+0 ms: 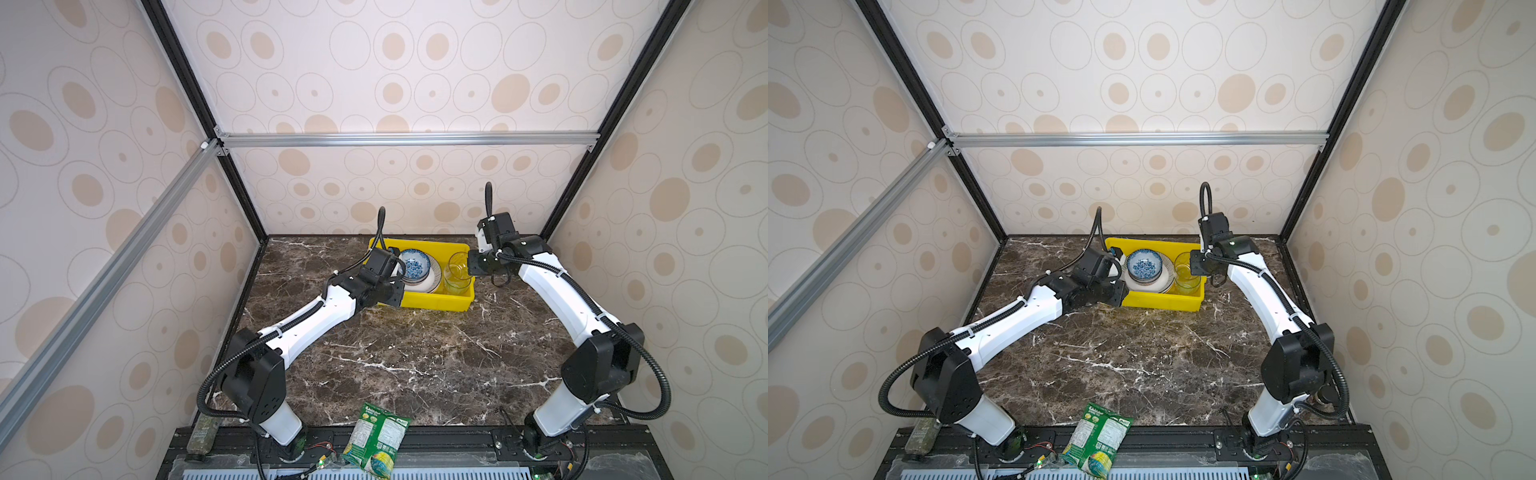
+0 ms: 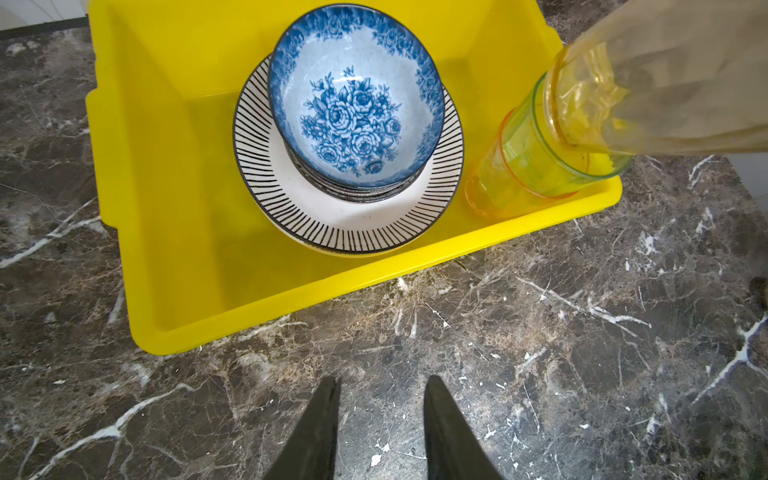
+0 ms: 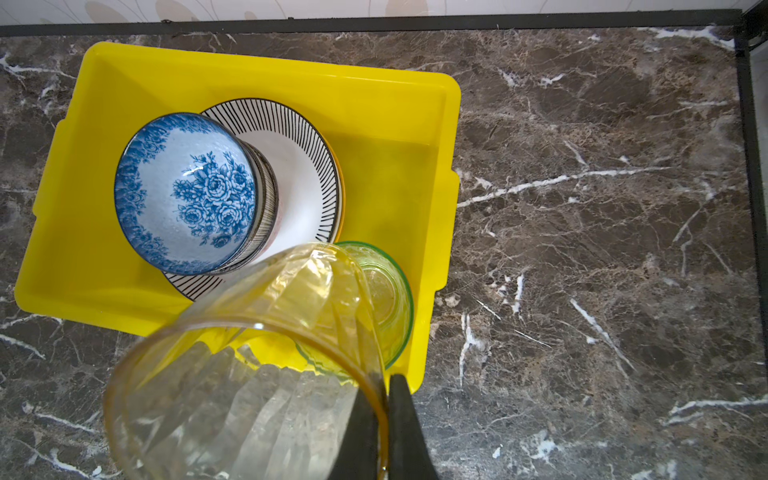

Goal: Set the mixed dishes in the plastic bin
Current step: 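Lower the amber cup onto the green cup in the bin and release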

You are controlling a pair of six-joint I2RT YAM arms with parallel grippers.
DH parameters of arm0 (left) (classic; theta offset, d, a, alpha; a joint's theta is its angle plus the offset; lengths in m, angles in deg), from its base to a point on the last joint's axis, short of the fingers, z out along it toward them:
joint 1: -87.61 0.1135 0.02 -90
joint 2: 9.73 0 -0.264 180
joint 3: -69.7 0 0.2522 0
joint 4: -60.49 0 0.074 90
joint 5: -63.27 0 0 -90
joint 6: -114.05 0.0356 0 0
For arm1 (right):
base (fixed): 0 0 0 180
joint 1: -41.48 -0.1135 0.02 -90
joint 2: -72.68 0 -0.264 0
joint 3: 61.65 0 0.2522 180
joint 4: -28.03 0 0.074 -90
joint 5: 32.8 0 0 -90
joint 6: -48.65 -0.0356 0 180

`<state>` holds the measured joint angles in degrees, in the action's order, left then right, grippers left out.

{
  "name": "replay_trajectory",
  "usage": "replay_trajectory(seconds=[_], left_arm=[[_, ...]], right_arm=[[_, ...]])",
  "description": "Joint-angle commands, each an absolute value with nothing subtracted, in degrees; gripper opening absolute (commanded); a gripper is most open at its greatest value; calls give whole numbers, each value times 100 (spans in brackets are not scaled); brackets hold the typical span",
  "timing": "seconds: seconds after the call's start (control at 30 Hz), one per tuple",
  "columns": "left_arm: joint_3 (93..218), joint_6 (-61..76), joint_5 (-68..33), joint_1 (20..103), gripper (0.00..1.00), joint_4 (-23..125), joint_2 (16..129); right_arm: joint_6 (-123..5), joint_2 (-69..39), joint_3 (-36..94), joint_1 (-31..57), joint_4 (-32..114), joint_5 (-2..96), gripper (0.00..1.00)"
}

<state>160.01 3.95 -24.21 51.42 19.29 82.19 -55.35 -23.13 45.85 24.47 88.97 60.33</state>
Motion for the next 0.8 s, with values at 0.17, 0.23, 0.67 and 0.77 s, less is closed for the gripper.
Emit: replay_trajectory(seconds=[0.17,0.23,0.67,0.77], left_arm=[[16010,507,-2422,5255,35,1983,8052],[16010,524,-2410,5269,35,2016,8070],[16114,587,-2308,5298,35,2063,8159],[16139,608,-2305,5311,35,2054,8157]], right_arm=[[-5390,-2561,4808,2463,9102,6016,0],[-5359,-2575,4809,2462,9172,6064,0],[-5147,-2785,4971,2466,9580,6241,0],[-5131,-2873,5040,2462,9677,6322,0]])
